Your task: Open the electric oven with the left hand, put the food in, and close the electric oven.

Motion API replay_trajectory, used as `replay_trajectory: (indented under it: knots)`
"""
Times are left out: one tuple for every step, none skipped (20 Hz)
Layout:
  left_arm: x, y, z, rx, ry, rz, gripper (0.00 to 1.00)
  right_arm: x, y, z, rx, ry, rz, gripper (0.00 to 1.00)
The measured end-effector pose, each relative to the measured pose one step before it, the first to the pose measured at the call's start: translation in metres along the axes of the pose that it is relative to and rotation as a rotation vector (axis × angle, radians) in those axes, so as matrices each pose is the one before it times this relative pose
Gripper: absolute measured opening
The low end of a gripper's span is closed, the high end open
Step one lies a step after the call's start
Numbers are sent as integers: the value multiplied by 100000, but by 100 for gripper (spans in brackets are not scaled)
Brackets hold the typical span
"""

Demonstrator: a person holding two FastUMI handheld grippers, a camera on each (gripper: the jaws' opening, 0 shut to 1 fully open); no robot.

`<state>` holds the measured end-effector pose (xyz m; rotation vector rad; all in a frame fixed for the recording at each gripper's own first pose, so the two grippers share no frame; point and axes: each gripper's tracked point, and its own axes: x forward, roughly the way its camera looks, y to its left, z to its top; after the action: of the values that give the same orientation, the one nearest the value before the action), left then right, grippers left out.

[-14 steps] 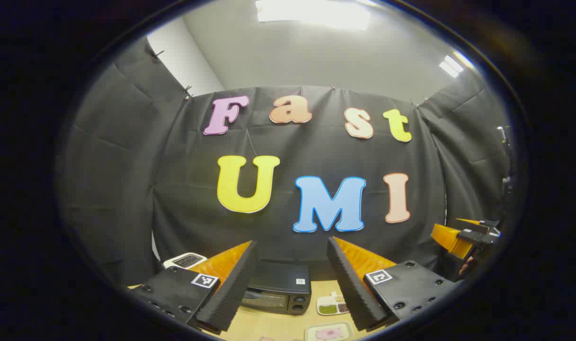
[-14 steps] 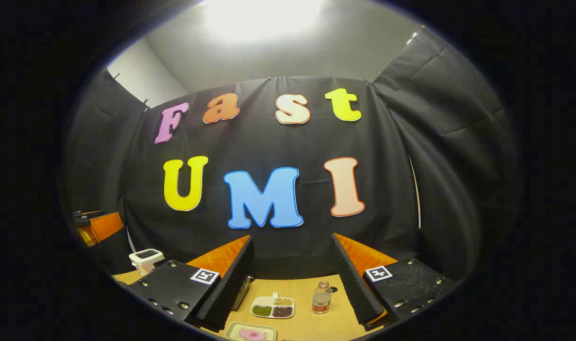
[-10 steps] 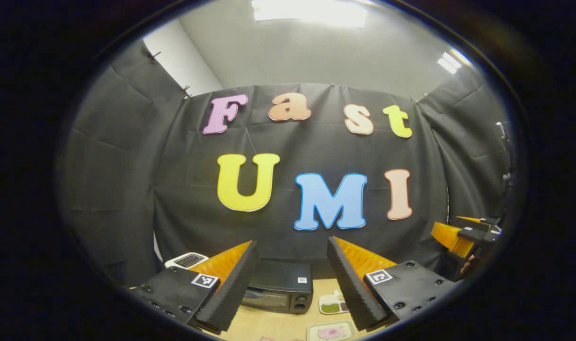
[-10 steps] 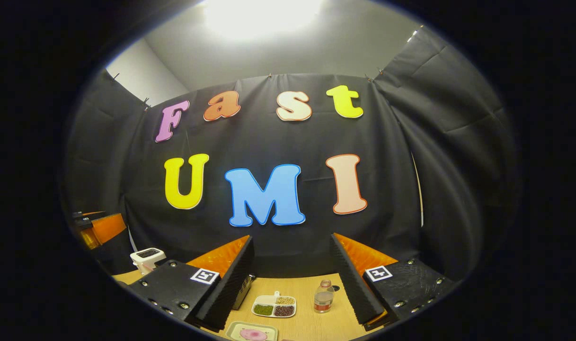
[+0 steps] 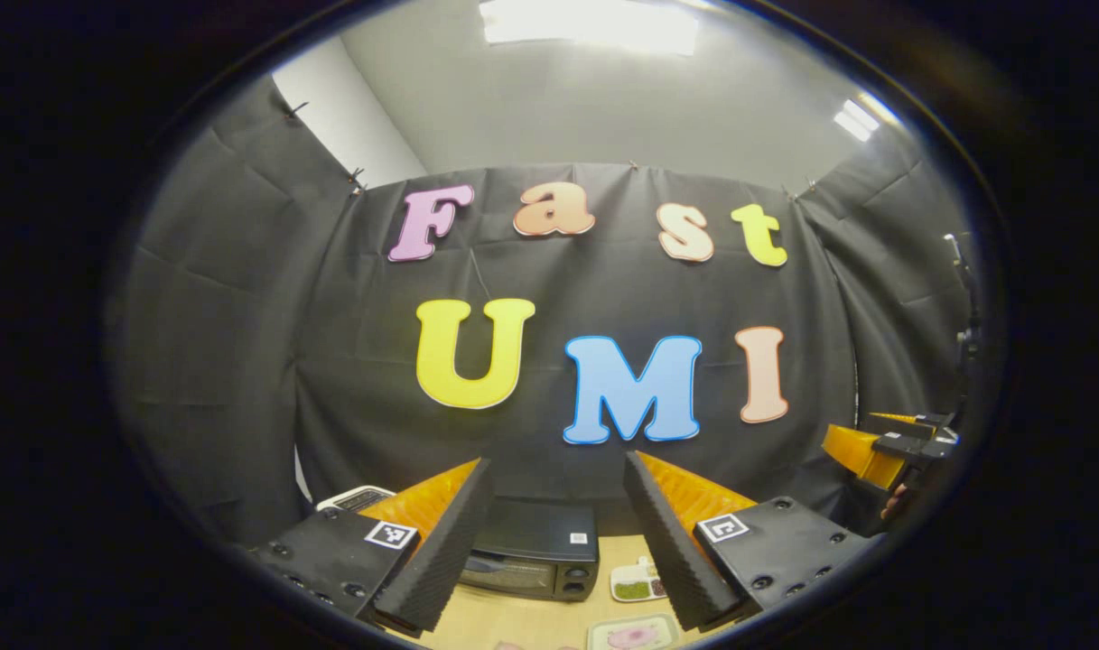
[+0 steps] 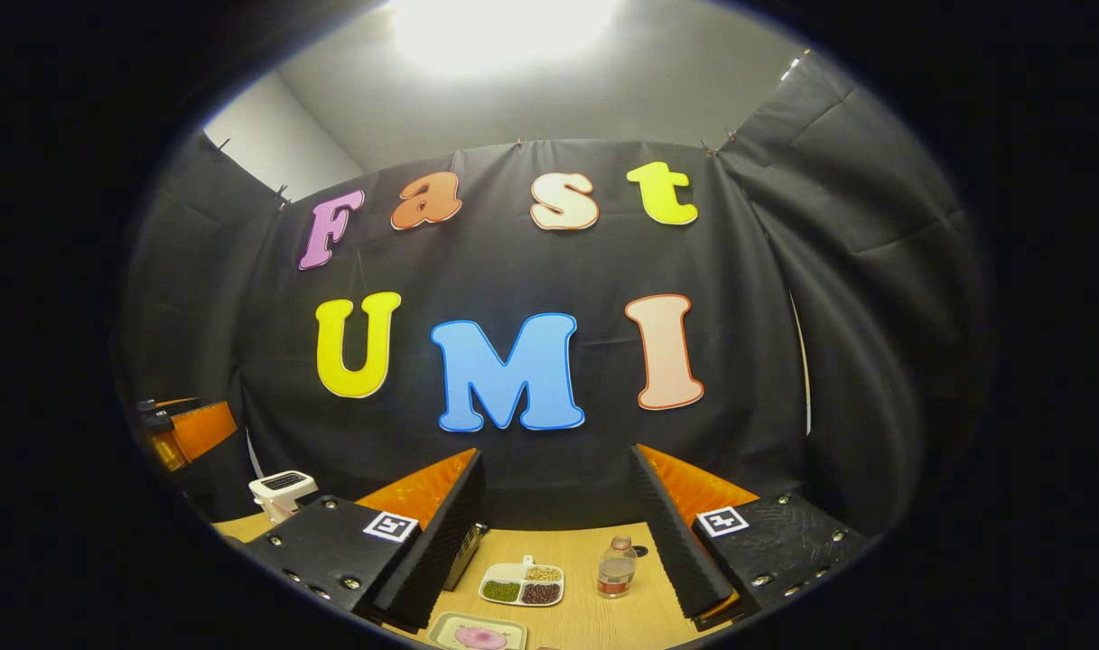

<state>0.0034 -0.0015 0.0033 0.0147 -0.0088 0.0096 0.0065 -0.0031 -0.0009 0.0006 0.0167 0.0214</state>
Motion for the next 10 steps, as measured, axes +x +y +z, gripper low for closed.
replay_trajectory:
  knots:
    - [-83, -62, -21, 430, -62, -243, 97, 9, -229, -75, 218, 293, -58, 96]
    - [-33, -143, 95, 448, 160, -264, 97, 44, -195, -222, 195, 290, -125, 96]
    - [69, -96, -132, 565, 342, -207, 100, 74, -147, -66, 435, 323, 119, 97]
    - [47, -40, 28, 627, 229, 225, 100, 57, -249, -85, 347, 497, -111, 96]
    - [11, -154, 65, 463, 39, 13, 97, 102, -168, -90, 46, 175, 240, 96]
    - [146, -167, 106, 342, -42, -26, 97, 132, -155, 91, 11, 214, 53, 96]
    - [41, -165, -157, 195, 212, -20, 97, 108, -149, 6, -25, 88, 392, 96]
    - [106, -303, 33, -55, 110, -318, 97, 43, -13, -158, 276, 389, 425, 96]
    - [111, -295, -194, 454, 425, -339, 97, 71, 11, -92, 697, 566, 647, 96]
    - [186, -158, -112, 989, 541, -217, 100, 56, 67, -200, 896, 536, 1017, 96]
